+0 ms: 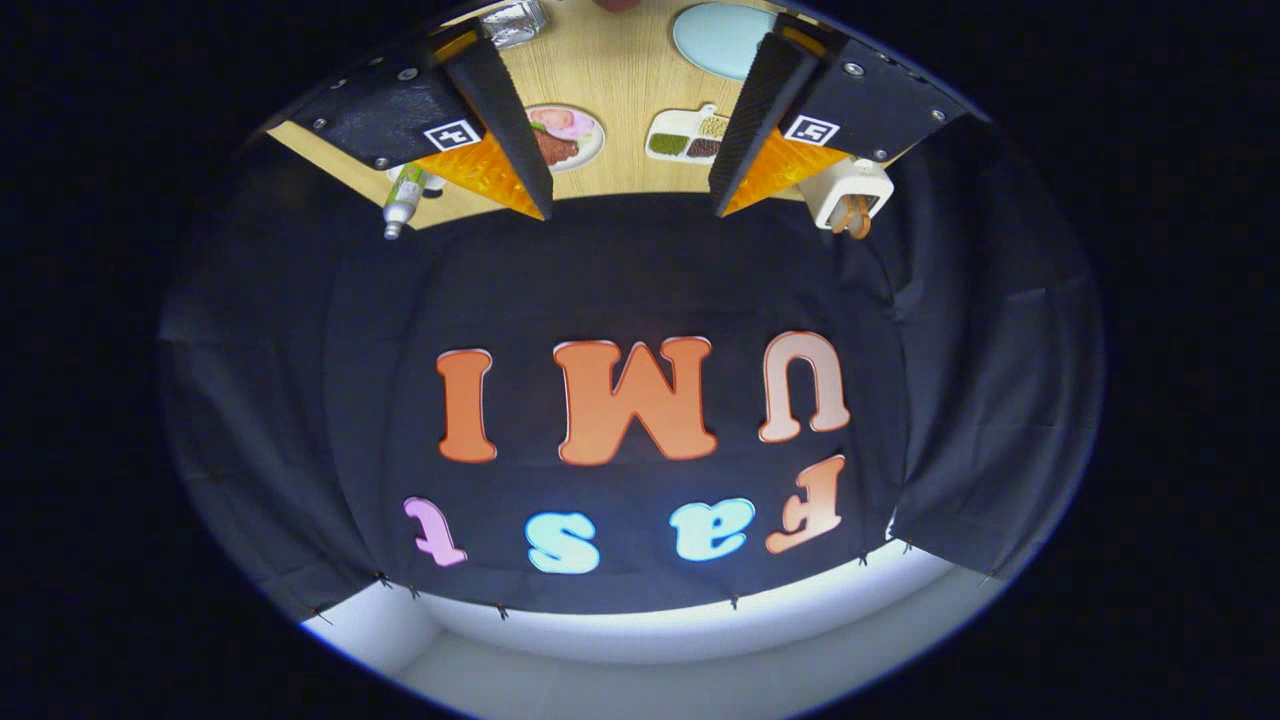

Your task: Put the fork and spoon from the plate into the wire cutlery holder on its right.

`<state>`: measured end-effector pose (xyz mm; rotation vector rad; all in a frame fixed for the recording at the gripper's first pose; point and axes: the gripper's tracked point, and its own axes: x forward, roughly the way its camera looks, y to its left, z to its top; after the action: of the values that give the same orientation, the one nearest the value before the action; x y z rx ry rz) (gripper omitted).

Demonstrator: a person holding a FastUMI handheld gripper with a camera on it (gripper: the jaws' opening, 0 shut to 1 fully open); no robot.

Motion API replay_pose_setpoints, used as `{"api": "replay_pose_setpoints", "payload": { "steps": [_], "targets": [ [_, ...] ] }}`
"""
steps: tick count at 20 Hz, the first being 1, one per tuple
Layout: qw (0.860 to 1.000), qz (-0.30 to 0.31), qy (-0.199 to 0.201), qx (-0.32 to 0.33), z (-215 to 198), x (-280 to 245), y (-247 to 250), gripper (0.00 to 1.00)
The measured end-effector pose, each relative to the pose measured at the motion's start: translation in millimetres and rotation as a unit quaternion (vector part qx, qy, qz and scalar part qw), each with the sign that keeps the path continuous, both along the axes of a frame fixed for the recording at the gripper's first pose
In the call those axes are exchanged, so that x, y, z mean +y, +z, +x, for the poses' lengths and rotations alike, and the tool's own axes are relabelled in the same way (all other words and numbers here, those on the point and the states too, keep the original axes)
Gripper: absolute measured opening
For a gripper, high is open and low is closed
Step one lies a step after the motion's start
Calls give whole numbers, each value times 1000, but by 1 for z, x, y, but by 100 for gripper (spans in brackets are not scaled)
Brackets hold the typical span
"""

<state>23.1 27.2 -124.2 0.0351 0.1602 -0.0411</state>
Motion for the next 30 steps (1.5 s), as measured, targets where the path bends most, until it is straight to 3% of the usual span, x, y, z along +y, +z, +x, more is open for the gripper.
{"api": "replay_pose_setpoints", "payload": {
  "steps": [5, 13, 17, 21, 30],
  "targets": [
    [999, -35, 20, -21, 4, 41, 7, 97],
    [995, -30, 65, 66, -10, 101, -57, 97],
    [986, -26, 89, 140, -23, 128, -107, 97],
    [961, -25, 94, 258, -49, 140, -172, 97],
    [878, 0, 126, 461, -100, 165, -274, 97]
  ]
}}
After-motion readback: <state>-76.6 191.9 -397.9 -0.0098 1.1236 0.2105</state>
